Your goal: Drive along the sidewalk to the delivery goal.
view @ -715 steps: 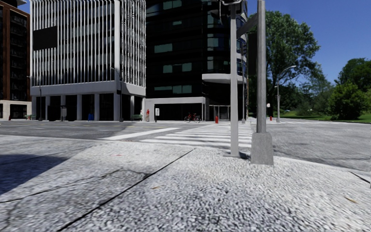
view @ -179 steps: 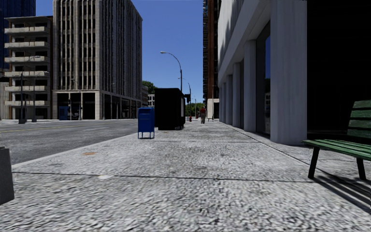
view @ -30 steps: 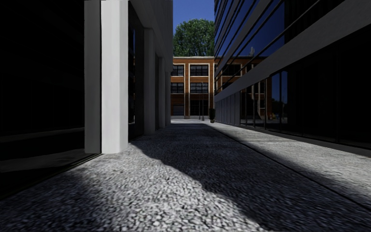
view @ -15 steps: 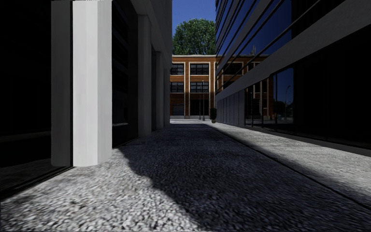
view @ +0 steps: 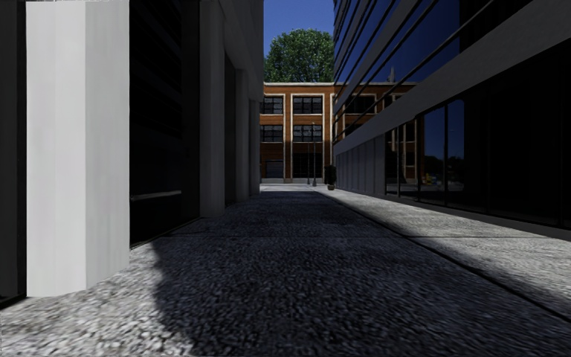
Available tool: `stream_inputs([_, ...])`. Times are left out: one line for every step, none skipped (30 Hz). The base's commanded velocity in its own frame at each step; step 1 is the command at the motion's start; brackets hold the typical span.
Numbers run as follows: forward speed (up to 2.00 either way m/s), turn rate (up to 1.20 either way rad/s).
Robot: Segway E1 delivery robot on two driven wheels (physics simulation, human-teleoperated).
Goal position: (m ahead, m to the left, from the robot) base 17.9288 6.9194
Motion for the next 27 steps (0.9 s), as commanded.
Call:
stream_inputs([2.00,0.00])
stream_inputs([2.00,0.00])
stream_inputs([2.00,0.00])
stream_inputs([1.99,0.00])
stream_inputs([1.99,0.00])
stream_inputs([1.99,0.00])
stream_inputs([1.99,0.00])
stream_inputs([1.99,0.00])
stream_inputs([1.99,0.00])
stream_inputs([1.99,0.00])
stream_inputs([1.99,0.00])
stream_inputs([1.99,0.00])
stream_inputs([1.99,0.00])
stream_inputs([1.99,0.00])
stream_inputs([1.99,0.00])
stream_inputs([1.99,0.00])
stream_inputs([1.99,0.00])
stream_inputs([1.99,0.00])
stream_inputs([1.99,0.00])
stream_inputs([1.99,0.00])
stream_inputs([1.99,0.00])
stream_inputs([1.99,0.00])
stream_inputs([1.99,0.00])
stream_inputs([1.99,0.00])
stream_inputs([1.99,0.00])
stream_inputs([1.99,0.00])
stream_inputs([1.99,0.00])
